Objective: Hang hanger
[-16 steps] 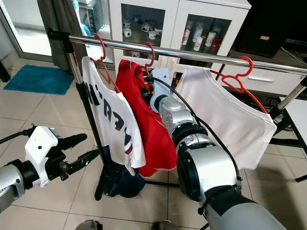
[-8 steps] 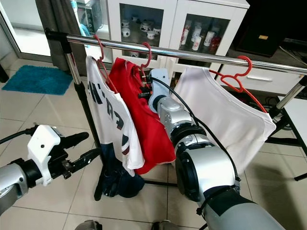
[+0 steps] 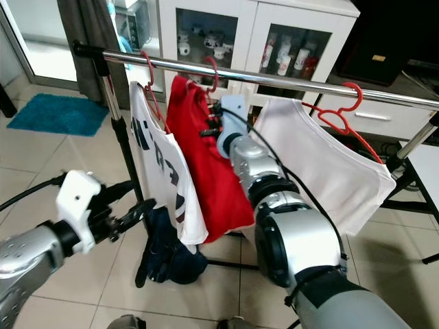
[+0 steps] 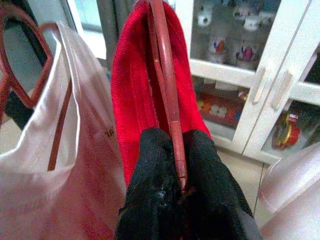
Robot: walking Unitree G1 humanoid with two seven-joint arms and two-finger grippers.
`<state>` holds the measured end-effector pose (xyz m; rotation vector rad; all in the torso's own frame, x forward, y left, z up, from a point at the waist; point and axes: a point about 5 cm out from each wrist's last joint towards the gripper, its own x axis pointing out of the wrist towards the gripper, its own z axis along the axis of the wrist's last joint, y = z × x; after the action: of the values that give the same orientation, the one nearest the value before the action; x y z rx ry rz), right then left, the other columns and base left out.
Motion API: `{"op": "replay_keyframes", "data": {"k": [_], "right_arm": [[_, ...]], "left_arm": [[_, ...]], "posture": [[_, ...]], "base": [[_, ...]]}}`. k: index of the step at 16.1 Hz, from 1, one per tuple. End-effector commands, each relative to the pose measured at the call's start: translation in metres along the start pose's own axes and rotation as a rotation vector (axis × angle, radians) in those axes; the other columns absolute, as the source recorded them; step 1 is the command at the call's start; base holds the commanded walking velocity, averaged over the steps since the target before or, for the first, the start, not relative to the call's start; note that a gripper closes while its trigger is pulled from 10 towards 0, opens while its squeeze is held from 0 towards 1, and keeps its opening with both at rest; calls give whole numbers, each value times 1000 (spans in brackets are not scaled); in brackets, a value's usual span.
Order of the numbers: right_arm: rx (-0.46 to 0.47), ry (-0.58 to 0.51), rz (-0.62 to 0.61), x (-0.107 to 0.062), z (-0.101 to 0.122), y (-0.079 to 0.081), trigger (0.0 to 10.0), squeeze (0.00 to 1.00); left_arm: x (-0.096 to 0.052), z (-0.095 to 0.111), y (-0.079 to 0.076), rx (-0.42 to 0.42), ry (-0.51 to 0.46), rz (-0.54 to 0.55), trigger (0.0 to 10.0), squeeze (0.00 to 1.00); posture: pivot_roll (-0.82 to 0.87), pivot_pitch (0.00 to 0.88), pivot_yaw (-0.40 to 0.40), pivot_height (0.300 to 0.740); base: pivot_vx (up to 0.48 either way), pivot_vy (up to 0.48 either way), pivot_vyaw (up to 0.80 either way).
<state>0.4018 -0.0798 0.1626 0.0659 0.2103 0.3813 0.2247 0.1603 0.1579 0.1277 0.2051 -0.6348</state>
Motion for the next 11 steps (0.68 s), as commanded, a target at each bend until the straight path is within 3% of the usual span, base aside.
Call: {"op": "replay_keyframes", "data": {"k": [1, 4, 7, 8, 11], "right_arm": [[-6, -62, -9, -2, 10, -7, 0, 0], [-53, -23, 28, -9, -8, -14, 0, 0], [-32, -25, 37, -21, -27, -24, 0, 0], [8, -27, 27, -34, -38, -29, 0, 0], [30, -61, -33, -64, -48, -35, 0, 0]], "left_arm": [[4, -2, -3, -7, 7, -9, 10000, 0], [19, -1, 0, 13, -28, 49, 10000, 0], [30, -1, 10, 34, -53, 141, 10000, 0], [36, -3, 8, 15, -21, 98, 10000, 0], [42, -4, 12, 28, -32, 153, 10000, 0]], "posture": [[-17, 0, -83, 740], [-43, 0, -54, 740], [-85, 0, -11, 740], [-99, 0, -7, 740], [-111, 0, -5, 740]], "base": [[0, 0, 0], [0, 0, 0], [0, 0, 0], [0, 0, 0], [0, 0, 0]]}}
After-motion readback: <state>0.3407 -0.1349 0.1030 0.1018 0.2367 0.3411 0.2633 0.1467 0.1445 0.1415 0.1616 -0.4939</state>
